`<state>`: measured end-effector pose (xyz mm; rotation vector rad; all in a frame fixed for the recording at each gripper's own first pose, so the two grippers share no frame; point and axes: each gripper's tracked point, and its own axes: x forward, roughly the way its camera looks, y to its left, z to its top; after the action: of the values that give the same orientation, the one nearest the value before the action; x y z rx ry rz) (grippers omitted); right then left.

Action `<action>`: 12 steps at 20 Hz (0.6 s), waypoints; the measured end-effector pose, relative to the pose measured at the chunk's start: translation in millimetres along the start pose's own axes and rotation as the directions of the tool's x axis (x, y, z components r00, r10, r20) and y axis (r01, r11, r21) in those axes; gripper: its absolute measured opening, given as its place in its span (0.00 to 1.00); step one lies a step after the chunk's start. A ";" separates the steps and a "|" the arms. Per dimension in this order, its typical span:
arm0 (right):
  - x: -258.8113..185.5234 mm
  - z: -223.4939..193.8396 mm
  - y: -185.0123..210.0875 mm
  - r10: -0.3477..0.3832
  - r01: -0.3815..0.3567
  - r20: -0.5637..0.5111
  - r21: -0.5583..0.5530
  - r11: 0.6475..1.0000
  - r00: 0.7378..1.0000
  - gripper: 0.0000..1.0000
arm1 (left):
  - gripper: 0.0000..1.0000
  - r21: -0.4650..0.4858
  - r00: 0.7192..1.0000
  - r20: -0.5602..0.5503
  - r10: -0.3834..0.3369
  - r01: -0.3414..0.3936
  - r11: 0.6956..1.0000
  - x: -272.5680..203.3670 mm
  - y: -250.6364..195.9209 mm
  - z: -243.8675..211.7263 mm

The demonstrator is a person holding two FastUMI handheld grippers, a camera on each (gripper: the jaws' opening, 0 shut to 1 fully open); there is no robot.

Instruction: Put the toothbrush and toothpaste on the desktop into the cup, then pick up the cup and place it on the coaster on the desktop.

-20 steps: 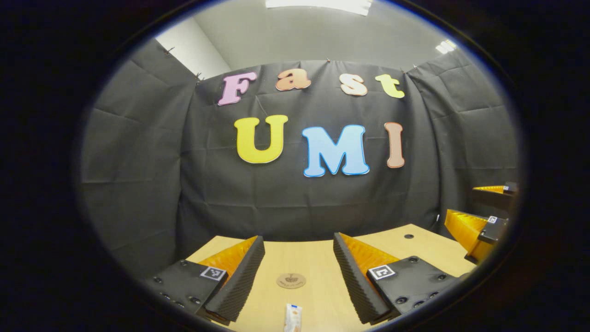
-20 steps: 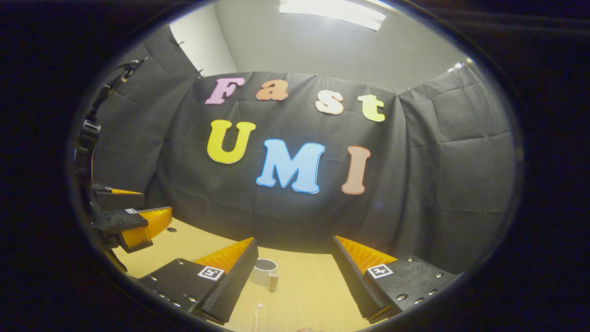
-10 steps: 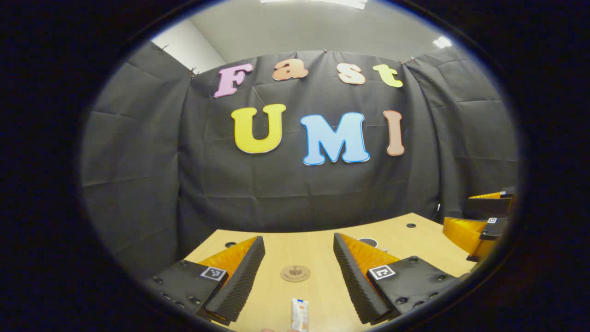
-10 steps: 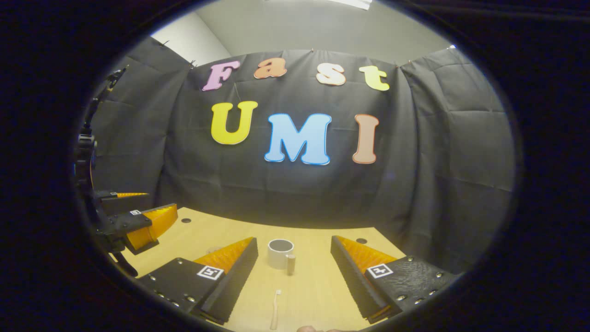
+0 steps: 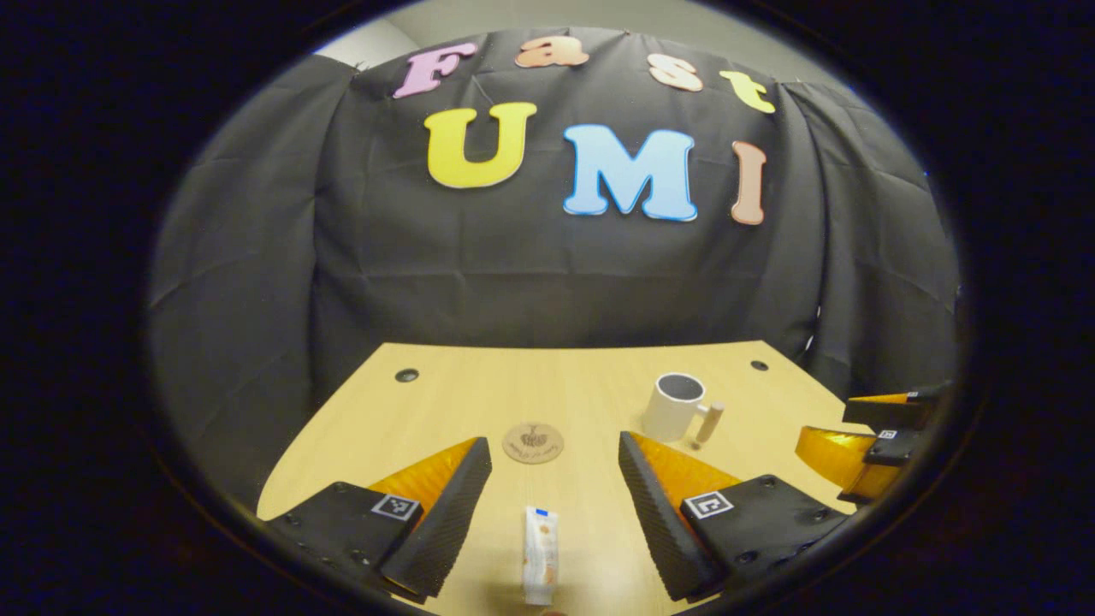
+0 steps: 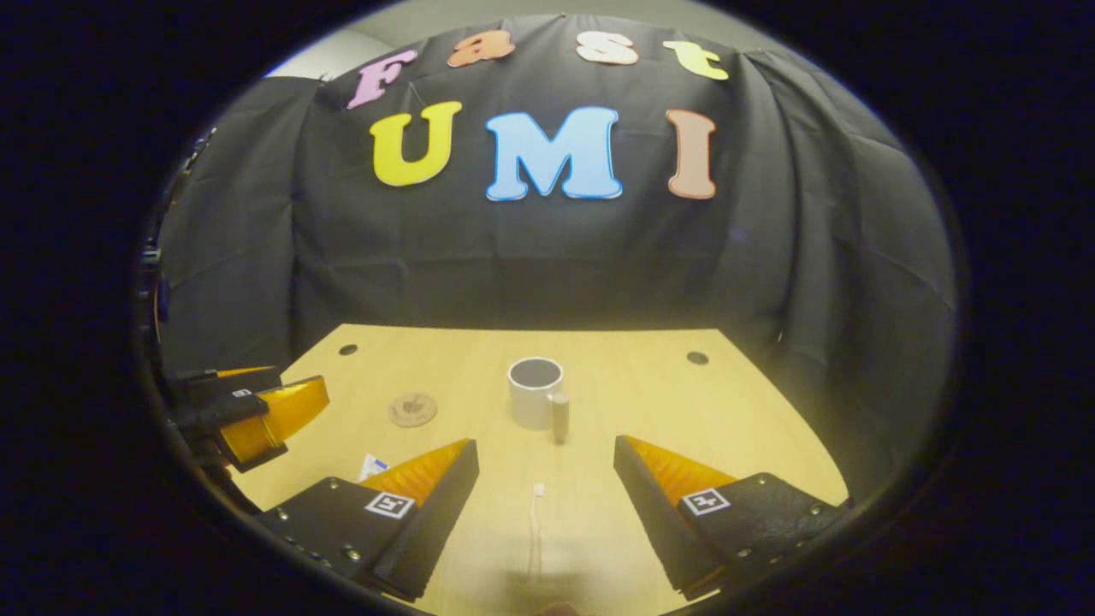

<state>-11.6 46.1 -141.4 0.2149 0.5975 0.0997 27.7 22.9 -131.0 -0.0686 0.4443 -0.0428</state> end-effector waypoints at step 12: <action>53.6 -75.5 -4.5 -0.001 0.015 -0.363 0.036 0.999 0.932 0.98 | 0.96 -0.011 0.889 -0.458 0.002 -0.008 1.000 55.9 17.7 -112.4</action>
<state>-10.1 63.0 -232.5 0.2328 0.9700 0.1217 30.2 31.1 -257.5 -0.0700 0.9205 -0.0508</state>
